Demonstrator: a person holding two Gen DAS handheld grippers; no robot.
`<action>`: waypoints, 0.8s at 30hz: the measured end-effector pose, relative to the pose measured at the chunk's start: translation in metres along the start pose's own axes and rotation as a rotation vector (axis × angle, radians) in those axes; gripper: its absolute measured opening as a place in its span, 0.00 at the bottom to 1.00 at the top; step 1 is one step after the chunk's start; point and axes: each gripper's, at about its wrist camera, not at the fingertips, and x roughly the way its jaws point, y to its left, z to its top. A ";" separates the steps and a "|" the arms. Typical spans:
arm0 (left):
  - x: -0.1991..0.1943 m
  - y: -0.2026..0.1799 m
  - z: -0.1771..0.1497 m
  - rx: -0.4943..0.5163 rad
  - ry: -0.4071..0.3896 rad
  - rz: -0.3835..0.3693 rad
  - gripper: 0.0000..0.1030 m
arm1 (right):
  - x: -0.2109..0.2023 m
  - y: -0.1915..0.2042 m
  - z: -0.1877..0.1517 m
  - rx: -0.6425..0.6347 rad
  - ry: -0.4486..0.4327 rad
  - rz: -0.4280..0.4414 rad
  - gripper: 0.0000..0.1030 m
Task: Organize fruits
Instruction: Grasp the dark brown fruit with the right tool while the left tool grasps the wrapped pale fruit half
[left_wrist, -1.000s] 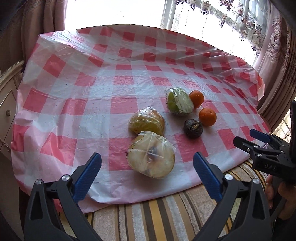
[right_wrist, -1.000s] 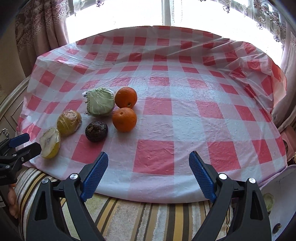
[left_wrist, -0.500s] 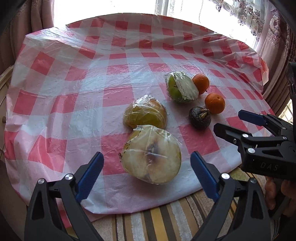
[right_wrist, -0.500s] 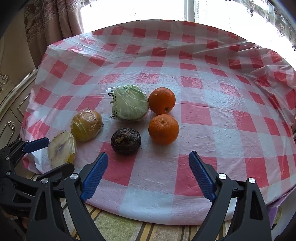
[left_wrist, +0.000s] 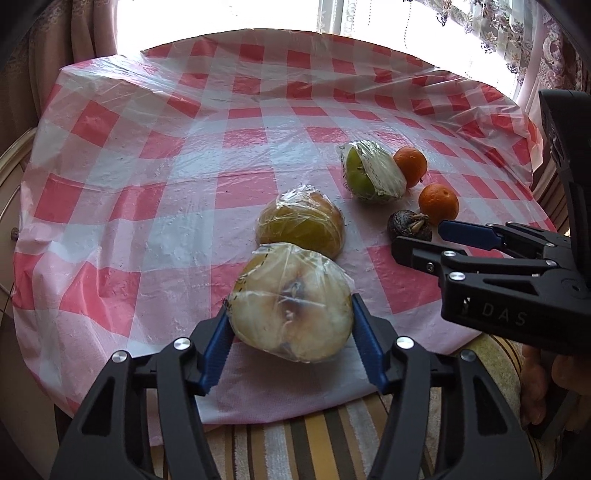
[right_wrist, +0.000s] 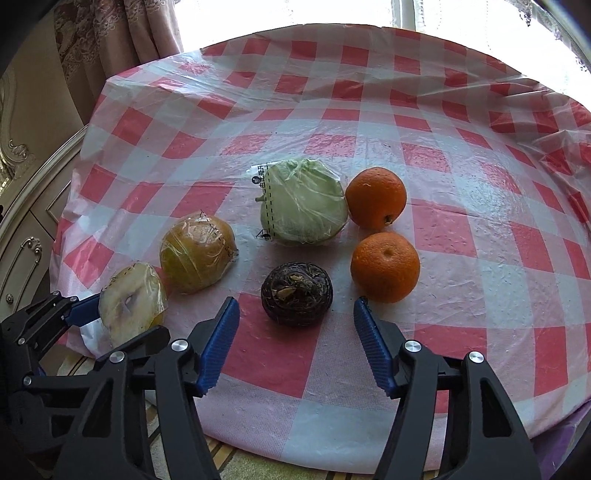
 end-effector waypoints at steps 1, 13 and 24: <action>0.000 0.000 0.000 -0.002 0.000 0.000 0.58 | 0.000 0.001 0.001 0.001 -0.002 0.003 0.60; -0.003 0.000 -0.001 -0.007 -0.015 0.011 0.58 | 0.008 0.007 0.005 -0.010 0.006 -0.009 0.40; -0.009 -0.001 0.000 -0.008 -0.031 0.017 0.58 | -0.002 0.007 0.000 -0.017 -0.026 -0.018 0.40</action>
